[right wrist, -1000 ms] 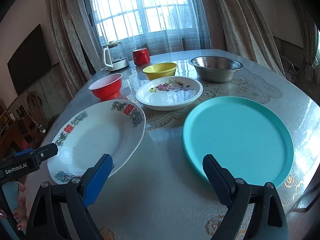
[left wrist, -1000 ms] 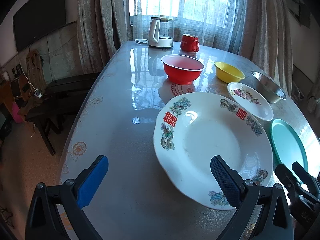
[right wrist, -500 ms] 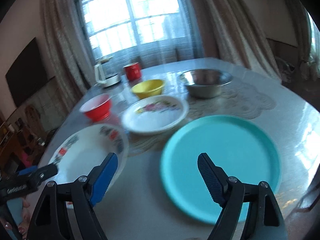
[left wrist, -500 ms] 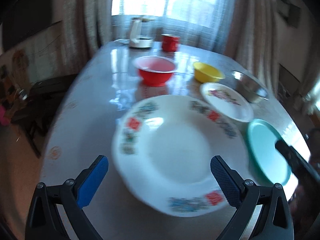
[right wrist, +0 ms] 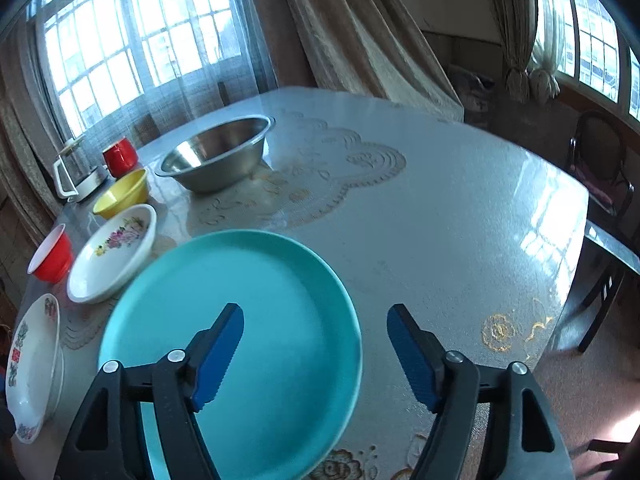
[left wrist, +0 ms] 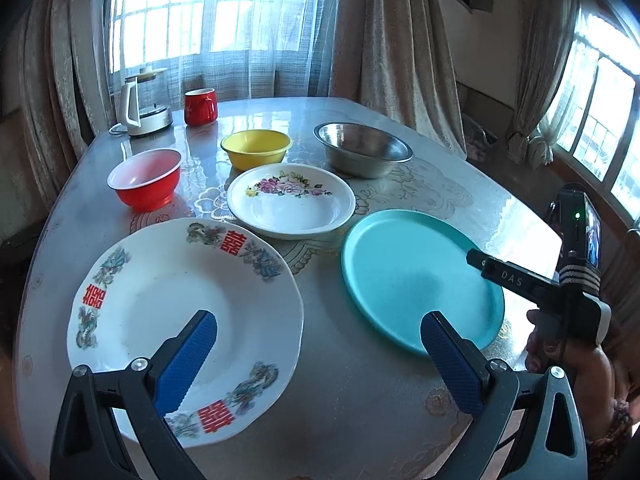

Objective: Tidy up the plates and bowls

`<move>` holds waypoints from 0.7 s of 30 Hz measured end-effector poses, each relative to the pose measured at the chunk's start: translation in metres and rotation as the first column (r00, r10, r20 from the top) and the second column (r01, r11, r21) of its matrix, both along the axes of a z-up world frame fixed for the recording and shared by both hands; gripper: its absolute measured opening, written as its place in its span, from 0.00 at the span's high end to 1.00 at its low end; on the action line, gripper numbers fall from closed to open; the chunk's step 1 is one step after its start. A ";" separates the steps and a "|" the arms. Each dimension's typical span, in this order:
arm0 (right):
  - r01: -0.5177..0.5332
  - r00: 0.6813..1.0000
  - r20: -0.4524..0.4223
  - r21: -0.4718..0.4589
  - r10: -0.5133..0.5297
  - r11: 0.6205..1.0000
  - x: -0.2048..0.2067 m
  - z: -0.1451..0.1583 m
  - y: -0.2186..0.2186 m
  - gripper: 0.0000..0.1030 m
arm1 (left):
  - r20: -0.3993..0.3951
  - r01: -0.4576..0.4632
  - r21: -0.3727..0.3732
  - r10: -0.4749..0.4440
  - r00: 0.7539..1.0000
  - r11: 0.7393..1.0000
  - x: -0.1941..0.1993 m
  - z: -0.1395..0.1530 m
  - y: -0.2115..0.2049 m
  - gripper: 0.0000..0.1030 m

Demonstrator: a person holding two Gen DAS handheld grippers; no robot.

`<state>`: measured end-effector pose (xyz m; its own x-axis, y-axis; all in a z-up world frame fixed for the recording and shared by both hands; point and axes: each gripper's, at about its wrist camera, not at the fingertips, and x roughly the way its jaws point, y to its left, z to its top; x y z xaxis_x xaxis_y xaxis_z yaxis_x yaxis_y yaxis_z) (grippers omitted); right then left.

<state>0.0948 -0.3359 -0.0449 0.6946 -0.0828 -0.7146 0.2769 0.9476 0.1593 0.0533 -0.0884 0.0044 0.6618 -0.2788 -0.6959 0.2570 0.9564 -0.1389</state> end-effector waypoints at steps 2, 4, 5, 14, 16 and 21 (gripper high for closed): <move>0.003 1.000 -0.029 0.020 -0.003 1.000 0.003 -0.008 -0.006 0.41 | -0.020 -0.002 -0.011 0.002 1.000 1.000 0.004 -0.004 -0.001 0.00; 0.000 1.000 -0.012 0.010 0.000 1.000 0.000 -0.010 -0.006 0.49 | -0.039 -0.006 -0.014 0.005 0.999 1.000 0.006 -0.008 -0.003 0.02; -0.011 1.000 -0.019 0.015 0.011 1.000 0.000 -0.011 -0.006 0.55 | -0.044 -0.004 -0.015 0.003 0.999 1.000 0.006 -0.009 -0.005 0.05; -0.056 0.998 -0.031 -0.043 0.054 0.998 -0.010 -0.012 0.004 0.76 | -0.021 -0.011 0.010 0.011 1.000 1.000 -0.002 -0.010 -0.004 0.06; -0.061 0.998 -0.036 -0.055 0.060 0.997 -0.014 -0.012 0.007 0.77 | -0.014 -0.022 0.007 0.022 1.000 1.000 -0.003 -0.009 0.001 0.06; -0.054 0.997 -0.059 -0.065 0.050 0.996 -0.022 -0.012 0.012 0.77 | -0.005 -0.078 -0.020 0.078 0.997 0.997 -0.005 -0.006 0.024 0.06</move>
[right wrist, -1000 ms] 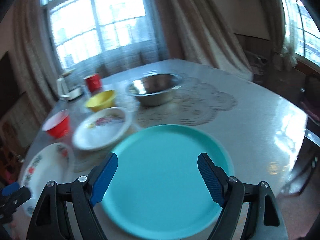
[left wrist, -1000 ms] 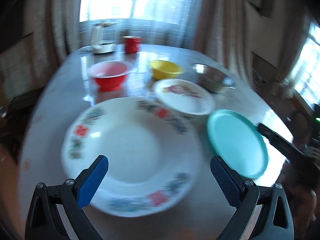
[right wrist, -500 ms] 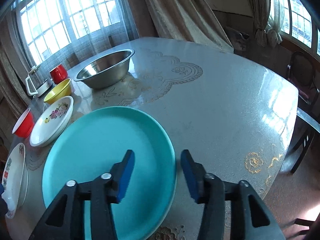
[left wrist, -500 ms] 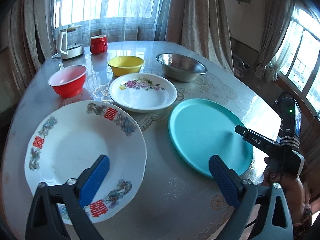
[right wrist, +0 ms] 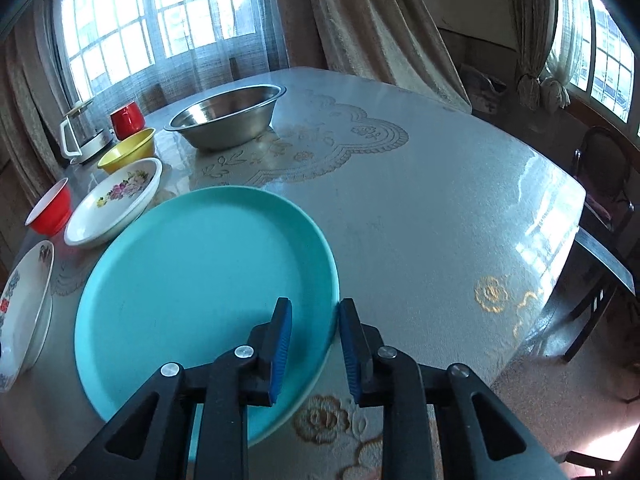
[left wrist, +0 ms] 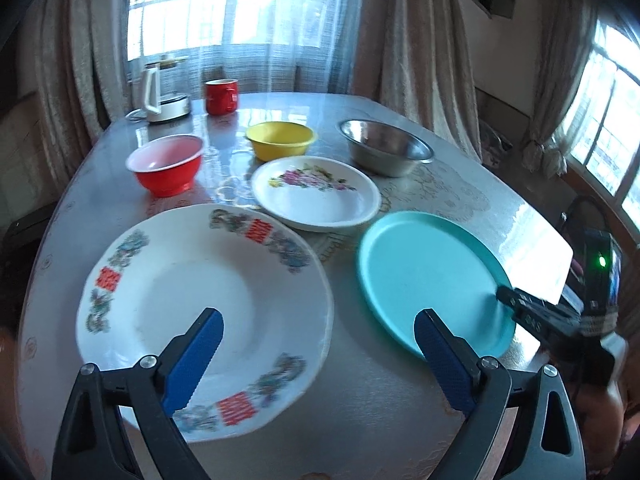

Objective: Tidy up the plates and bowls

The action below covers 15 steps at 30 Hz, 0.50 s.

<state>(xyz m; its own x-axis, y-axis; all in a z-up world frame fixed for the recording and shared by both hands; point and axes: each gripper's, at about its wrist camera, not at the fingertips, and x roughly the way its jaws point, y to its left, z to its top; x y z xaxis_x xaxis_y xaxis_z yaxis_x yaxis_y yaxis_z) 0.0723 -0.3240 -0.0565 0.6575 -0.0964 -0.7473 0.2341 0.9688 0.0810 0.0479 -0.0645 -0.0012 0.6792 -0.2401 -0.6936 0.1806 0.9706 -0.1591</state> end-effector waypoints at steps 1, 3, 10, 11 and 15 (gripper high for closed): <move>-0.001 1.000 -0.005 -0.013 0.001 1.000 -0.003 0.000 0.002 0.76 | 0.000 -0.012 -0.006 0.012 1.000 1.000 0.000 0.000 0.005 0.06; 0.001 1.000 -0.012 -0.014 -0.001 1.000 -0.005 0.001 0.004 0.75 | -0.002 -0.042 -0.017 0.042 0.999 0.999 0.000 0.001 0.018 0.06; -0.011 0.988 0.157 0.109 -0.006 0.994 -0.018 0.034 0.009 0.56 | 0.019 -0.177 -0.027 0.177 0.984 0.984 0.004 0.004 0.068 0.00; -0.046 0.983 0.183 0.128 0.021 0.991 -0.017 0.039 0.015 0.48 | 0.020 -0.201 -0.026 0.202 0.979 0.979 0.005 0.004 0.076 0.00; -0.189 0.962 0.234 0.211 0.138 0.959 -0.004 0.046 0.050 0.39 | 0.012 -0.265 -0.037 0.265 0.964 0.964 0.011 0.001 0.104 0.00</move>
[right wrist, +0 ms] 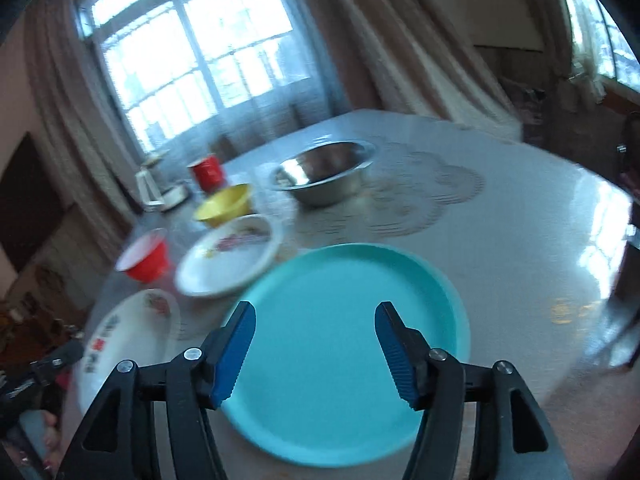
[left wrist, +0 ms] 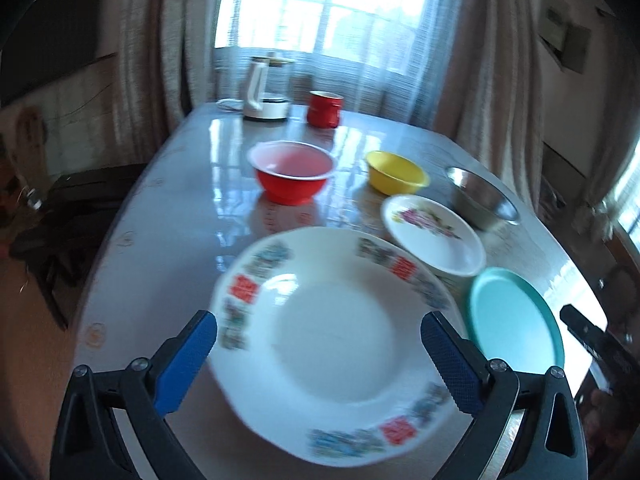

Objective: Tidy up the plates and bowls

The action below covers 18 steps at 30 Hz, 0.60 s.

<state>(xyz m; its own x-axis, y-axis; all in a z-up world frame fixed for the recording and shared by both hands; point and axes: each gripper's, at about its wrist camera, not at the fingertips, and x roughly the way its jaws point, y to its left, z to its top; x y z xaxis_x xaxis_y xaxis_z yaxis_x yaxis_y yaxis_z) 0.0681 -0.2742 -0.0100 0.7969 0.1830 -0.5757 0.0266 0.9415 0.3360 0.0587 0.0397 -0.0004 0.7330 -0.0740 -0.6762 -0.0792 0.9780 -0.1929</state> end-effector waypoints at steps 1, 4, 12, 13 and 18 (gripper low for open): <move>-0.032 0.999 0.002 0.016 0.032 0.999 0.004 0.000 0.009 0.39 | -0.004 -0.009 -0.004 0.009 1.000 1.000 0.002 -0.002 0.006 0.00; -0.132 0.991 0.006 0.025 0.132 0.991 0.014 -0.003 0.041 0.39 | -0.034 -0.024 -0.024 0.023 0.999 0.999 0.007 -0.010 0.023 0.00; -0.274 0.961 -0.036 0.022 0.275 0.962 0.035 -0.025 0.104 0.39 | -0.087 -0.054 0.014 0.055 0.995 0.998 0.018 -0.031 0.043 0.00; -0.280 0.959 -0.042 0.021 0.281 0.960 0.037 -0.027 0.108 0.39 | -0.090 -0.057 0.016 0.058 0.994 0.998 0.019 -0.033 0.044 0.00; -0.302 0.951 -0.059 0.030 0.304 0.953 0.050 -0.040 0.122 0.39 | -0.096 -0.070 -0.002 0.069 0.993 0.998 0.022 -0.040 0.049 0.00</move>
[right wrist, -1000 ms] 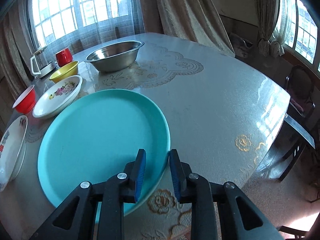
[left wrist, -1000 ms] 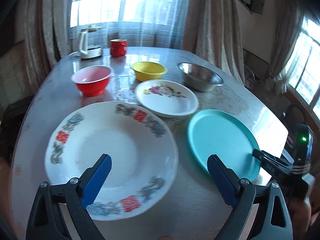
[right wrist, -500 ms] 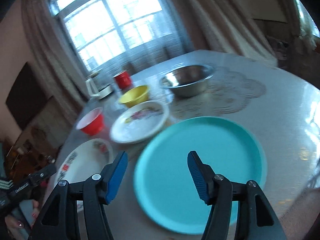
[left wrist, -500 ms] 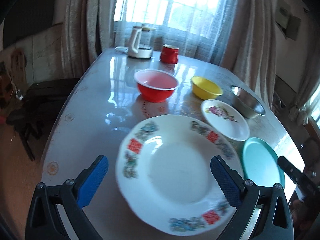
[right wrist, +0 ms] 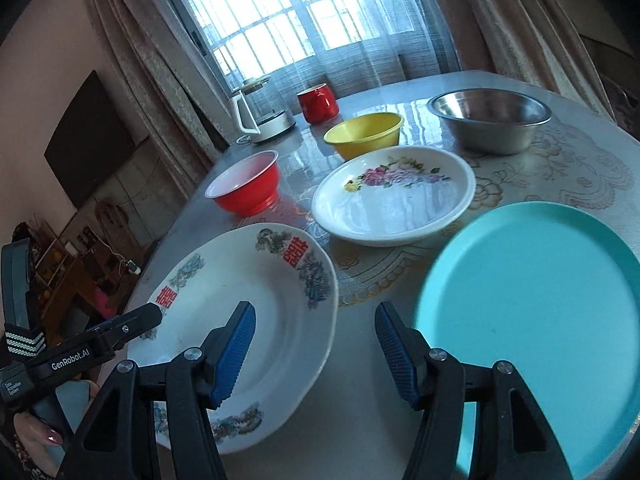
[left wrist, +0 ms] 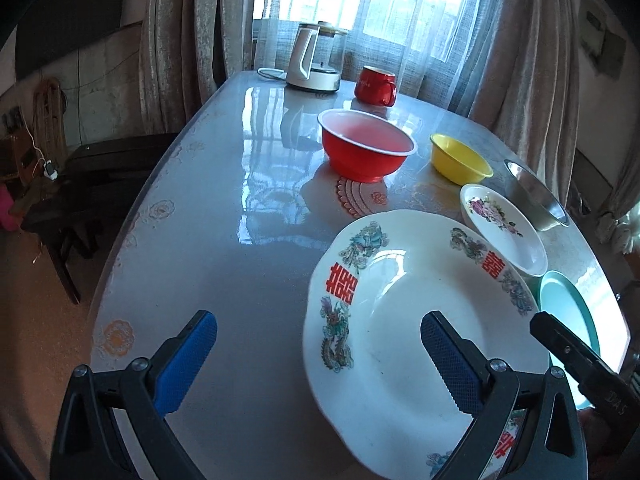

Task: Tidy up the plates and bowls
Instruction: 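Grasp the rim of the large white red-character plate with the left tool while the right tool grasps it too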

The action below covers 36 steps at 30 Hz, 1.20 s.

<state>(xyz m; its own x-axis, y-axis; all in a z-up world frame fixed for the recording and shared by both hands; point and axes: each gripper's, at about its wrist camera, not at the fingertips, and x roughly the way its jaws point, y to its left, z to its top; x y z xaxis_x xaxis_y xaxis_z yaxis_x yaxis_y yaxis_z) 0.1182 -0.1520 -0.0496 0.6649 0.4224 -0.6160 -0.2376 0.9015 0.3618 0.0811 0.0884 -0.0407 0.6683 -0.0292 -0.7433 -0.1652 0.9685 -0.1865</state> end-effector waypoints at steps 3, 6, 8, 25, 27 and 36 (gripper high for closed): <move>-0.007 1.000 -0.017 -0.006 0.007 1.000 0.006 -0.005 0.006 0.39 | -0.002 0.001 -0.008 -0.001 1.000 1.000 0.003 -0.003 0.000 0.00; -0.012 0.999 -0.030 -0.003 0.011 1.000 0.010 -0.009 0.009 0.39 | 0.006 0.006 -0.012 -0.006 1.000 1.000 0.004 -0.003 -0.002 0.01; -0.016 0.999 -0.038 0.002 0.016 1.000 0.012 -0.012 0.010 0.39 | 0.005 0.011 -0.012 -0.011 1.000 1.000 0.005 -0.004 -0.003 0.02; -0.065 0.994 -0.086 0.007 0.065 0.998 0.023 -0.018 0.027 0.51 | -0.025 0.060 0.074 -0.059 0.998 0.995 0.012 -0.020 -0.023 0.30; -0.066 0.994 -0.088 0.016 0.068 0.998 0.024 -0.018 0.027 0.51 | -0.025 0.071 0.075 -0.069 0.997 0.995 0.013 -0.020 -0.025 0.30; -0.056 0.993 -0.099 0.065 0.063 0.996 0.027 -0.021 0.019 0.63 | -0.018 0.106 0.079 -0.105 0.994 0.991 0.013 -0.019 -0.031 0.39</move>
